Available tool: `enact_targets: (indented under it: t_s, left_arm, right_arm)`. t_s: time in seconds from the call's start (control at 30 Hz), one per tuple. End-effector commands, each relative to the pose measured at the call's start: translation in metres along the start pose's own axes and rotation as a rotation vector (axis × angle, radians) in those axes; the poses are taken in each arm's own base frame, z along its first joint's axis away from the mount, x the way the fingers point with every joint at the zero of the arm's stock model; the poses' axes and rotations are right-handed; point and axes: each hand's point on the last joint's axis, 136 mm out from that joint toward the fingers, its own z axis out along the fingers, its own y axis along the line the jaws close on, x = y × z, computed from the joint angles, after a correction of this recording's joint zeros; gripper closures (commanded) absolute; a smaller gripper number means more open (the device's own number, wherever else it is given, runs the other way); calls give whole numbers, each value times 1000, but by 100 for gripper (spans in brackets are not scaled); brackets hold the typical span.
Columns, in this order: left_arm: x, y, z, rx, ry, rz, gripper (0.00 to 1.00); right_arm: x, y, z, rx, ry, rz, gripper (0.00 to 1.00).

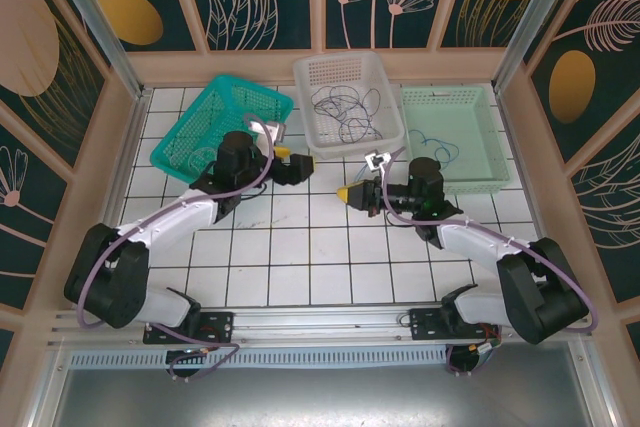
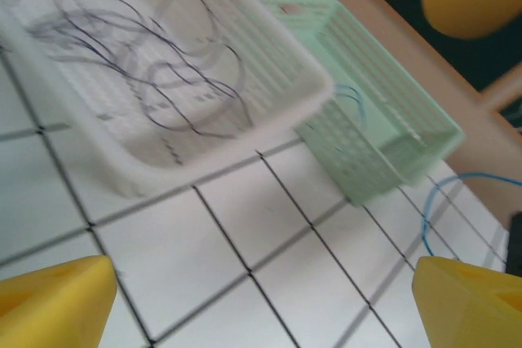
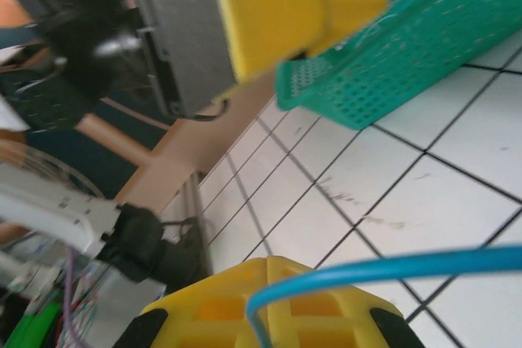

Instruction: Untangle the cables

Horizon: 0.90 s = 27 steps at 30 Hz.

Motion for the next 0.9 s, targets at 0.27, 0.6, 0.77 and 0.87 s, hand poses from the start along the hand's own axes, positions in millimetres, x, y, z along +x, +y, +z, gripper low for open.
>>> enact_targets:
  t_s: [0.27, 0.6, 0.77, 0.87]
  left_arm:
    - [27, -2, 2, 86, 12, -57, 12]
    - [44, 6, 5, 77, 40, -97, 18]
    - [50, 11, 3, 50, 47, -106, 19]
    - [50, 13, 1, 37, 40, -107, 19]
  right_arm:
    - [58, -53, 19, 102, 266, 103, 100]
    - [83, -75, 53, 253, 361, -17, 88]
    - [88, -94, 44, 375, 378, 2, 67]
    - [97, -118, 32, 519, 414, 21, 67]
